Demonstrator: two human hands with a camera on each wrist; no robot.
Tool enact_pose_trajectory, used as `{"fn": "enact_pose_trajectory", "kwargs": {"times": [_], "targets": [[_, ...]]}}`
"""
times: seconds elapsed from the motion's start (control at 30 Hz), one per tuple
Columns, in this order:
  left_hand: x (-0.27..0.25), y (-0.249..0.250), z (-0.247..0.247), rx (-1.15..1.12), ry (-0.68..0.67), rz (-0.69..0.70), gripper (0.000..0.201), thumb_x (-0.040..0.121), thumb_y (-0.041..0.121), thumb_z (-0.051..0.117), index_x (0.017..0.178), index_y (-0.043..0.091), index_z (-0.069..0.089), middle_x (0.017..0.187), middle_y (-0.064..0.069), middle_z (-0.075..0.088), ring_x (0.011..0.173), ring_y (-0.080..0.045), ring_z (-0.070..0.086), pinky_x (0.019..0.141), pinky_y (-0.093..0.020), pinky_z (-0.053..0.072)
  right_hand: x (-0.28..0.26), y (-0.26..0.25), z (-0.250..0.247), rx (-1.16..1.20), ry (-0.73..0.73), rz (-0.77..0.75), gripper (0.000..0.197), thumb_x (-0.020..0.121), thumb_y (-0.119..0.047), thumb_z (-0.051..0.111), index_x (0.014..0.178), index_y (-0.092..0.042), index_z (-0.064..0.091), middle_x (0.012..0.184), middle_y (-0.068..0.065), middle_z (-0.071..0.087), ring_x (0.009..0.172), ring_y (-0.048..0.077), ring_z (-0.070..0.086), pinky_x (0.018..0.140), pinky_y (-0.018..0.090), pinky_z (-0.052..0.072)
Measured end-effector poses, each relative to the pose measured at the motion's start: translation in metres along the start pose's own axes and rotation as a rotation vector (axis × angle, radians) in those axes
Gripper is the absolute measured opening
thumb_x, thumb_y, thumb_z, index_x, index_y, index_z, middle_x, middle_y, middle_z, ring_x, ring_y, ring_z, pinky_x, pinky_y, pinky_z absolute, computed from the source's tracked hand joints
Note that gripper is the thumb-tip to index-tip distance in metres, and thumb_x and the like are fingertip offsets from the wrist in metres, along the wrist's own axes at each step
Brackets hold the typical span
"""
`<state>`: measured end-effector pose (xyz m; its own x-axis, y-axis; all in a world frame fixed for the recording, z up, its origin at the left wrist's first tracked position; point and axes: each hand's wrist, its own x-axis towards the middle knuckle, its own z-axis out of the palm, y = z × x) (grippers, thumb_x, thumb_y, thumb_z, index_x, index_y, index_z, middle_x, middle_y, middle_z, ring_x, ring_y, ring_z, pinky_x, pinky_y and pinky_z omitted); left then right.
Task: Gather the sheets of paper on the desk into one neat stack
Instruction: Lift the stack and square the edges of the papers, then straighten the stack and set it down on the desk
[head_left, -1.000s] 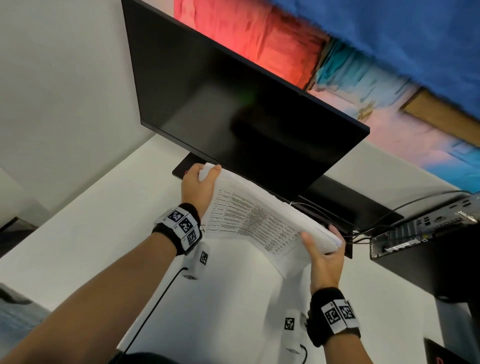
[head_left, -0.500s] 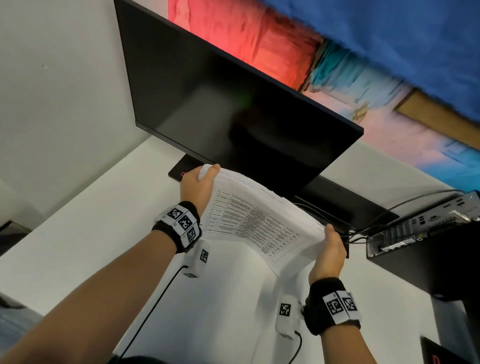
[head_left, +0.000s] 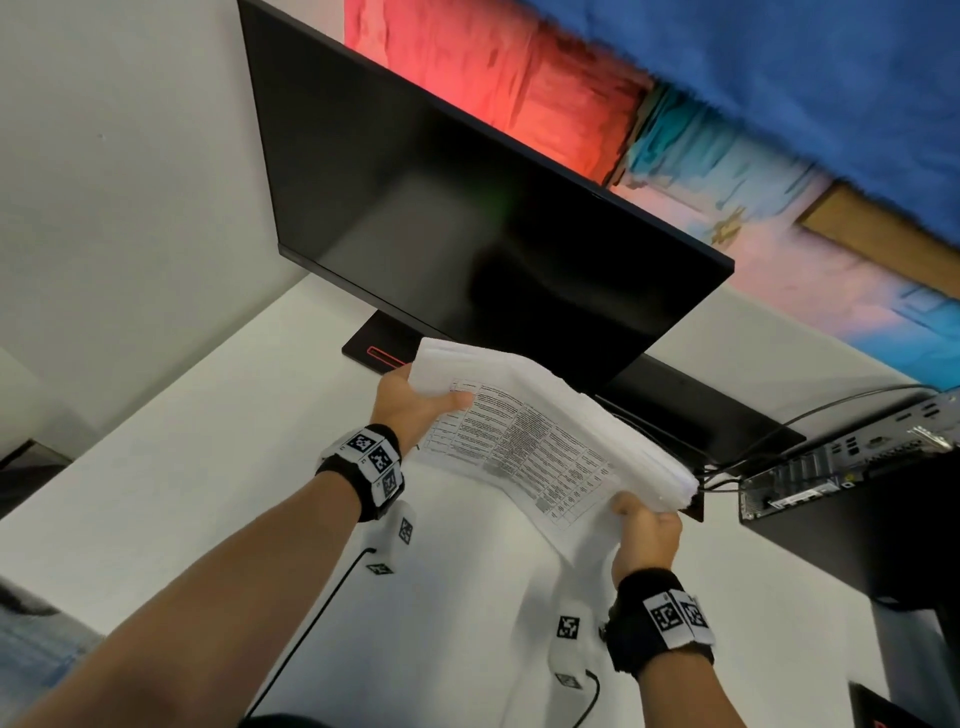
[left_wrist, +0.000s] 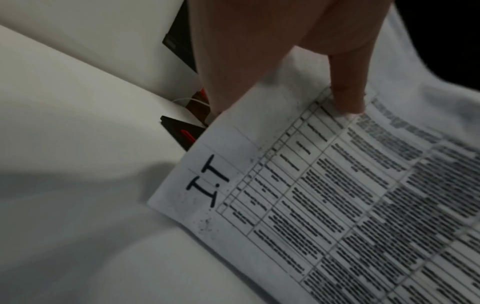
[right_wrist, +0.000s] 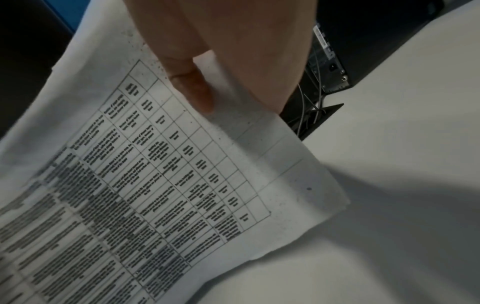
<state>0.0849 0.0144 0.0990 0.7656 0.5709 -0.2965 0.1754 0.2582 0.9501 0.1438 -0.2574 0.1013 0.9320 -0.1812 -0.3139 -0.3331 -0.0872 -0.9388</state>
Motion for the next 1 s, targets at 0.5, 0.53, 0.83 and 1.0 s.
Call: {"fn": "enact_pose_trajectory", "kwargs": {"times": [0.5, 0.53, 0.83, 1.0], "targets": [[0.006, -0.016, -0.009, 0.010, 0.031, 0.017, 0.048, 0.070, -0.006, 0.084, 0.111, 0.011, 0.067, 0.106, -0.003, 0.074, 0.100, -0.019, 0.071, 0.079, -0.033, 0.059, 0.006, 0.016, -0.012, -0.011, -0.027, -0.065, 0.051, 0.077, 0.001, 0.069, 0.126, -0.011, 0.064, 0.115, 0.007, 0.070, 0.111, 0.027, 0.062, 0.100, 0.040, 0.046], [0.006, -0.015, -0.008, 0.001, 0.040, 0.038, 0.050, 0.069, -0.007, 0.085, 0.112, 0.010, 0.065, 0.106, -0.003, 0.073, 0.099, -0.017, 0.070, 0.078, -0.032, 0.060, 0.006, 0.015, -0.012, 0.005, -0.025, -0.064, 0.051, 0.078, 0.001, 0.069, 0.127, -0.012, 0.063, 0.113, 0.005, 0.069, 0.110, 0.025, 0.062, 0.101, 0.039, 0.045], [0.004, -0.034, -0.002, 0.089, -0.044, -0.015, 0.030, 0.081, 0.021, 0.082, 0.108, 0.018, 0.071, 0.100, 0.004, 0.075, 0.095, -0.017, 0.072, 0.086, -0.035, 0.060, 0.007, 0.027, -0.010, -0.042, -0.157, -0.008, 0.062, 0.071, -0.012, 0.083, 0.129, -0.017, 0.062, 0.117, 0.003, 0.072, 0.113, 0.021, 0.064, 0.102, 0.037, 0.045], [0.004, -0.015, 0.000, 0.187, -0.033, 0.067, 0.027, 0.083, 0.020, 0.081, 0.108, 0.016, 0.074, 0.100, 0.000, 0.076, 0.094, -0.017, 0.074, 0.087, -0.040, 0.061, 0.008, 0.008, -0.014, -0.040, -0.152, -0.076, 0.051, 0.073, -0.006, 0.082, 0.118, -0.018, 0.064, 0.109, 0.002, 0.072, 0.098, 0.013, 0.067, 0.092, 0.034, 0.052]]}}
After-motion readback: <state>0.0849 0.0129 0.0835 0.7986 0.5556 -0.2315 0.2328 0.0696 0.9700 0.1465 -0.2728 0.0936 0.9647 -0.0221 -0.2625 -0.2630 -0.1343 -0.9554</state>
